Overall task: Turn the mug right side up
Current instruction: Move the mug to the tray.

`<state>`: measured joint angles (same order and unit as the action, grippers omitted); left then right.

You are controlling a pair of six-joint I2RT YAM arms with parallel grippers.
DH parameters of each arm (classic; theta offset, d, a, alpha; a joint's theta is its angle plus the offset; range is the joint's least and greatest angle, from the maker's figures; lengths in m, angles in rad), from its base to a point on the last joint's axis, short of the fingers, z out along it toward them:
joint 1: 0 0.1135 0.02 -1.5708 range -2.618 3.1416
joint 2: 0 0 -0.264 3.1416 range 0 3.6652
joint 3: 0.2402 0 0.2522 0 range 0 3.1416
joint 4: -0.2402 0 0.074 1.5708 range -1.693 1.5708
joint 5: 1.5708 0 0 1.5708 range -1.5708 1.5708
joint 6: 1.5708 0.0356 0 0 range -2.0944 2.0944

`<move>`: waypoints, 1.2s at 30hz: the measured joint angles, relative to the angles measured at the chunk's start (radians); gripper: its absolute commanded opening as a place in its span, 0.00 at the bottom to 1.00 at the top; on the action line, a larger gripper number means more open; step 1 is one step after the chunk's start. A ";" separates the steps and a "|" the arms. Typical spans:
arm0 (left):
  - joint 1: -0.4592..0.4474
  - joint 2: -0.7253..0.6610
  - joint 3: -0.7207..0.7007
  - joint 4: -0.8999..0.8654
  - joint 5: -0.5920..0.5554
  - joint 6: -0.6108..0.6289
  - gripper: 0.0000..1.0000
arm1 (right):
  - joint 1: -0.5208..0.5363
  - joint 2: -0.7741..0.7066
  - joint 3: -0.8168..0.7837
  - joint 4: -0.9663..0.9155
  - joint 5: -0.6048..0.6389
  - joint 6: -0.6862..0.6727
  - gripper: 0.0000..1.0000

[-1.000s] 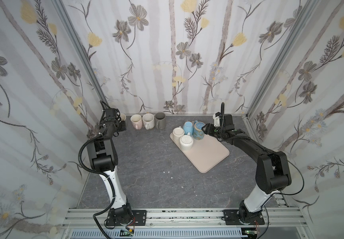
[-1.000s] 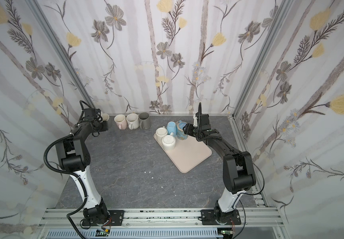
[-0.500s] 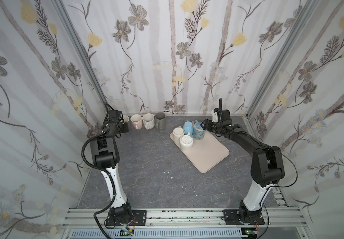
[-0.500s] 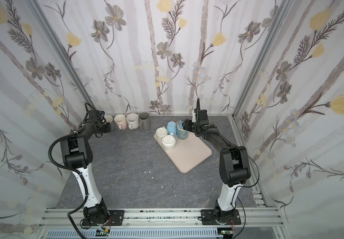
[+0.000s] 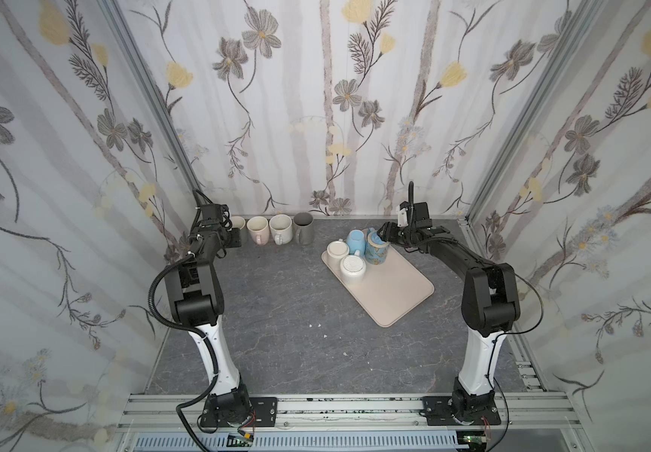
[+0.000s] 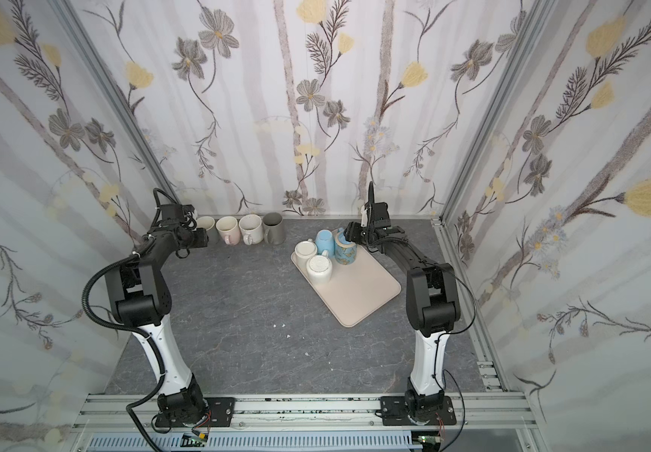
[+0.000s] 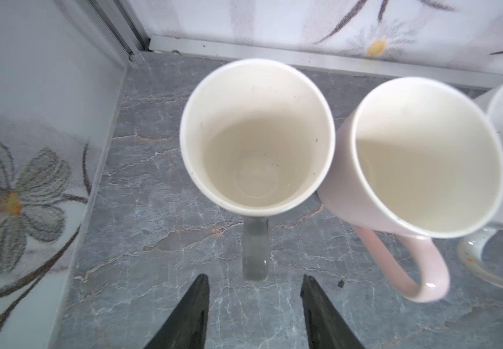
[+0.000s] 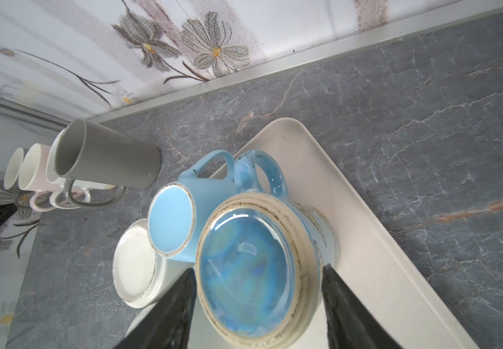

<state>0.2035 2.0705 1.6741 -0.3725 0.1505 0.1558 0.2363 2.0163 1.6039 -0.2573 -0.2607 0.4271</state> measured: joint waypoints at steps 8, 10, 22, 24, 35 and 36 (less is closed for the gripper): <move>-0.067 -0.190 -0.145 0.019 -0.001 -0.025 0.51 | -0.010 0.084 0.070 -0.030 -0.033 -0.018 0.50; -0.121 -0.233 -0.201 0.023 0.000 -0.026 0.51 | -0.010 0.083 0.069 -0.030 -0.038 -0.019 0.45; -0.472 -0.364 -0.424 0.126 0.005 -0.178 0.51 | -0.002 -0.118 -0.229 0.049 -0.077 -0.047 0.35; -0.533 -0.364 -0.424 0.148 0.007 -0.206 0.51 | -0.002 -0.167 -0.288 0.049 -0.074 -0.047 0.35; -0.785 -0.228 -0.257 0.187 -0.001 -0.311 0.51 | -0.012 -0.411 -0.528 0.008 0.003 -0.060 0.36; -0.801 -0.206 -0.227 0.189 -0.001 -0.318 0.51 | -0.024 -0.430 -0.540 -0.001 0.016 -0.062 0.36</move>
<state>-0.5972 1.8645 1.4467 -0.1833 0.1493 -0.1623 0.2123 1.5860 1.0641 -0.2584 -0.2451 0.3649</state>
